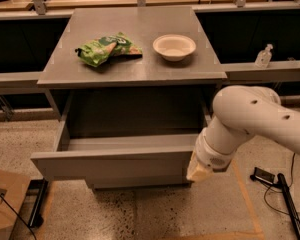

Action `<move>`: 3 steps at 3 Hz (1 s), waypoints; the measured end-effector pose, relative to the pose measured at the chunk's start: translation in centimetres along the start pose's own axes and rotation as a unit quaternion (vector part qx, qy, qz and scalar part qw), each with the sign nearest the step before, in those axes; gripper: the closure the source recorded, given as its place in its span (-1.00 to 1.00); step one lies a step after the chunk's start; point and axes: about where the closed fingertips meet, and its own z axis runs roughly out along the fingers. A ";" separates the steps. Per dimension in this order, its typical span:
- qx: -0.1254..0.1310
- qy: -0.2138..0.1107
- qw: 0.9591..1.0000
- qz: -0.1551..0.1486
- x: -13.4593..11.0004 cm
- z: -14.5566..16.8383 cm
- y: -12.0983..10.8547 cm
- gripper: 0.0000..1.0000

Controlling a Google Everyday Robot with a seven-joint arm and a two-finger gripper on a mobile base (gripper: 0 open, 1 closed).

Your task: Close top drawer

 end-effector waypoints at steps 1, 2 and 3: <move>0.055 -0.036 0.997 -0.037 -4.3 -2.9 -6.3 1.00; 0.089 -0.055 0.994 -0.042 -6.2 -6.0 -8.7 1.00; 0.082 -0.047 0.995 -0.035 -6.1 -5.5 -8.6 1.00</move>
Offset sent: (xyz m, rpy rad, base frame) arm 0.0571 0.0223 0.0301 0.0486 -0.1129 0.0333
